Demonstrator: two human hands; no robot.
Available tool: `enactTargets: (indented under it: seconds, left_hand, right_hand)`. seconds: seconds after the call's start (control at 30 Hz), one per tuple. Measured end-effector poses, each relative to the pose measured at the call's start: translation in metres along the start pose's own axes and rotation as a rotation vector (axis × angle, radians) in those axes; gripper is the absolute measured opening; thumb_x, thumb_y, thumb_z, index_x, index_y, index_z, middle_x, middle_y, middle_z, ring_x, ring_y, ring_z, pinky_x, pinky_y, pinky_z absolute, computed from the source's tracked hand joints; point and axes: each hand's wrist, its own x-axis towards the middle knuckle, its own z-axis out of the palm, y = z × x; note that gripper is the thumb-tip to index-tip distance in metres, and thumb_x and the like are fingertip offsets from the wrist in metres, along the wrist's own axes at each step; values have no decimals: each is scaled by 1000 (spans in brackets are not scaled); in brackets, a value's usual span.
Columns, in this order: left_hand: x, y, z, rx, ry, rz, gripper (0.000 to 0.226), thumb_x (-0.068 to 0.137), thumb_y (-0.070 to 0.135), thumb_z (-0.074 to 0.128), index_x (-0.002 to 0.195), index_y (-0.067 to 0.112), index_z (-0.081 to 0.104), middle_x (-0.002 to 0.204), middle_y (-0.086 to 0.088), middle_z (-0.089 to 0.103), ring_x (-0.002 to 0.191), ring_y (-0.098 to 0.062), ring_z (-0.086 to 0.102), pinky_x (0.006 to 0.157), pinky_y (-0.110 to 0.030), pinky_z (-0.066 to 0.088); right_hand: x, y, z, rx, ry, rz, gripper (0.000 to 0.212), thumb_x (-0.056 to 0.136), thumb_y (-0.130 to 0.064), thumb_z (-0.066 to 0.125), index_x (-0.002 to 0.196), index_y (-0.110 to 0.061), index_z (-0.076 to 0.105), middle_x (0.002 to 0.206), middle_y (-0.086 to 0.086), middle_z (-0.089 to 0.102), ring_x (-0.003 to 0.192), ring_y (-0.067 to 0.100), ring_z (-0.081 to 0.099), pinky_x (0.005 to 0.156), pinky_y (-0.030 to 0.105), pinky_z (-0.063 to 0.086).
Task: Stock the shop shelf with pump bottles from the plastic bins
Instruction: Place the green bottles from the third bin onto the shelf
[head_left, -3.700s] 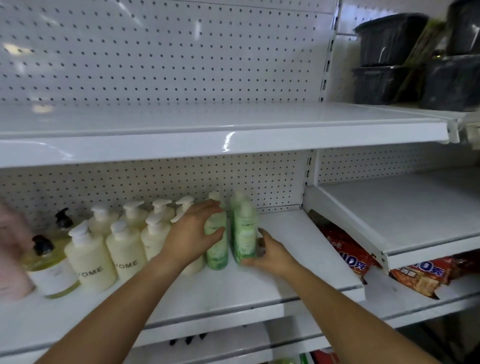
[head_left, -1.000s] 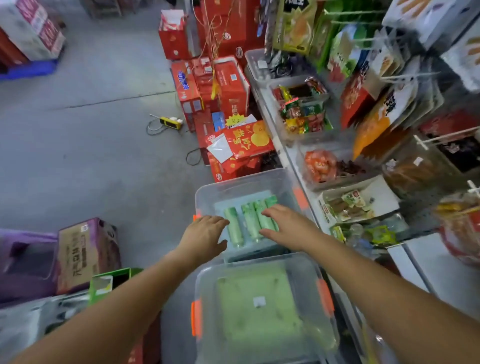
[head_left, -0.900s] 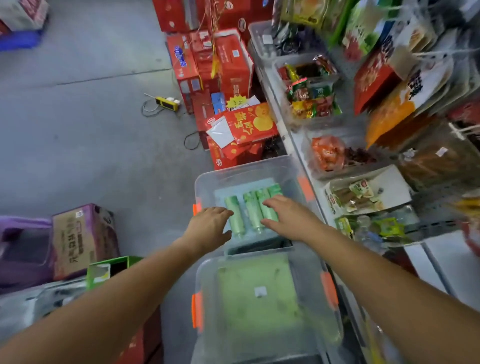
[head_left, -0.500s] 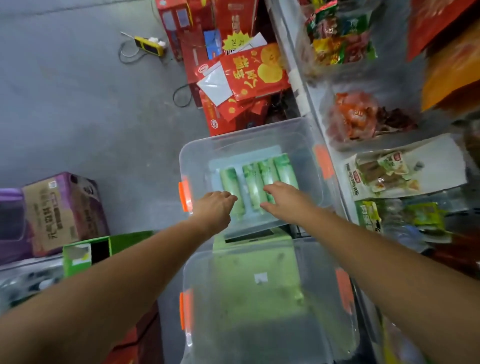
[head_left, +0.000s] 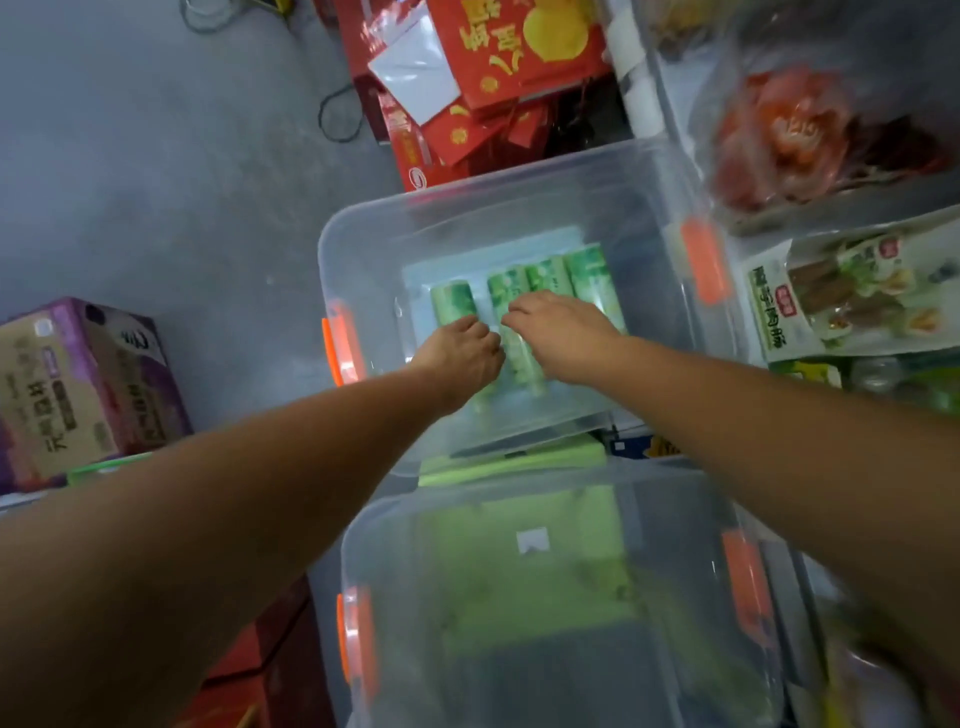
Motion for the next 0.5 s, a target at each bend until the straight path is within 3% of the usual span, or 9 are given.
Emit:
enactTargets:
  seconds: [0.07, 0.13, 0.3, 0.43, 0.5]
  left_hand:
    - [8, 1, 5, 75, -4, 36, 44, 88, 5, 43, 129, 11, 57, 128, -9, 59, 120, -30, 54, 112, -37, 35]
    - [15, -3, 5, 104, -59, 43, 43, 93, 9, 49, 136, 12, 51, 140, -11, 51, 132, -32, 44, 119, -40, 24]
    - [26, -10, 11, 128, -163, 55, 43, 98, 15, 47, 140, 19, 49, 147, -6, 48, 142, -28, 34, 123, -43, 10]
    - [31, -11, 20, 127, -214, 27, 41, 99, 16, 45, 139, 18, 51, 147, -3, 49, 145, -28, 29, 123, -49, 5]
    - [33, -9, 28, 99, -243, -3, 38, 100, 15, 44, 136, 15, 55, 144, -4, 53, 144, -29, 31, 123, -50, 5]
  right_hand:
    - [9, 1, 2, -119, 2, -75, 51, 82, -5, 63, 130, -18, 55, 137, 4, 50, 130, 25, 45, 103, 39, 42]
    - [16, 4, 5, -250, -12, -129, 47, 85, -7, 60, 131, -17, 56, 141, 4, 50, 137, 26, 39, 110, 39, 34]
    - [37, 7, 23, -481, -31, -215, 40, 95, -10, 44, 132, -13, 58, 147, 6, 48, 147, 26, 29, 119, 42, 18]
    - [56, 9, 38, -535, -41, -293, 43, 90, -15, 37, 119, -21, 68, 135, 0, 60, 142, 24, 40, 118, 42, 25]
    - [63, 9, 47, -569, -122, -334, 35, 83, -21, 47, 103, -30, 75, 118, -8, 69, 131, 19, 54, 112, 41, 37]
